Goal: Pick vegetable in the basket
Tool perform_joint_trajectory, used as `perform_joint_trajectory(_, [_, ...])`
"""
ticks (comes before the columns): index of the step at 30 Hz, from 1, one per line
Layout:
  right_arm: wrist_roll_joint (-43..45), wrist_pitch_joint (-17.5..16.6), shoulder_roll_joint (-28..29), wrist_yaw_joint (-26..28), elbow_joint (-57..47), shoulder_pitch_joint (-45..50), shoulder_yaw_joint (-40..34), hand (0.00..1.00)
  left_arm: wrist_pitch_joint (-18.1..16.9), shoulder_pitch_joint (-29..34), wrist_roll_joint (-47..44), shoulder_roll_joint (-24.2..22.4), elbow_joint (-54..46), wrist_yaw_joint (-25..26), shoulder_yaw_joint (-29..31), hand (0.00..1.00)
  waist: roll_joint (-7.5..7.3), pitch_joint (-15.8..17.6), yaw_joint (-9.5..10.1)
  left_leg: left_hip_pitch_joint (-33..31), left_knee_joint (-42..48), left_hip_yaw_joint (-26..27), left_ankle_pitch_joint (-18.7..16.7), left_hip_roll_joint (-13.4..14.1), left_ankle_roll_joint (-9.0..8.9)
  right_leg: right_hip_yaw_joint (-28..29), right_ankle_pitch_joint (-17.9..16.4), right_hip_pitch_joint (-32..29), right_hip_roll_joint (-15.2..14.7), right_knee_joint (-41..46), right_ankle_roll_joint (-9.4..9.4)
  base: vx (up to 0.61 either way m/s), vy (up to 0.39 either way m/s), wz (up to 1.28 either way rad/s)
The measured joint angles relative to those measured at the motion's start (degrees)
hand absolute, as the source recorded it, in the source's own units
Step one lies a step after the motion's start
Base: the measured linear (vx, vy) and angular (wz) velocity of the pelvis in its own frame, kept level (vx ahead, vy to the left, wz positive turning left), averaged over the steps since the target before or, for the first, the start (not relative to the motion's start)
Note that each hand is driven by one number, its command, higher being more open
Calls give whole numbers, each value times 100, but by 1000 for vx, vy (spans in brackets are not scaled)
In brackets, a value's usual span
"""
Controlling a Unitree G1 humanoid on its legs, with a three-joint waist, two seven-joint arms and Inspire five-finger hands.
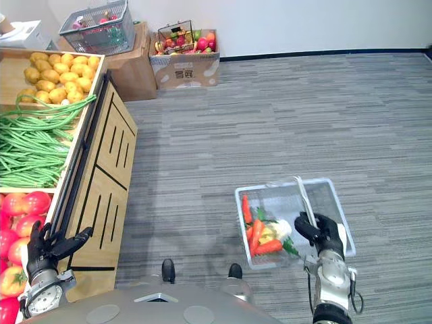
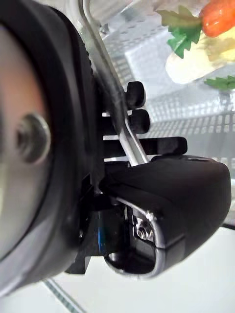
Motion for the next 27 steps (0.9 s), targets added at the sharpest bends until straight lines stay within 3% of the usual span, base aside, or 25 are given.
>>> perform_joint_trajectory(10, [442,16,843,-539,957,356,-1103,0,-97,-67,5,-68,392,87,126,100,104,-67,-81,125,0,165,-55,99,-40,166,-13,23,78,-31,-21,0,-15,-9])
perform_joint_trajectory(27, [973,15,1031,-671,1944,149,-1139,0,-128,-222,195,23,804,331,-264,100,72,-192,-114,233,-2,253,-69,70,-15,344,-12,67,67,-36,-19,-24,3,-3])
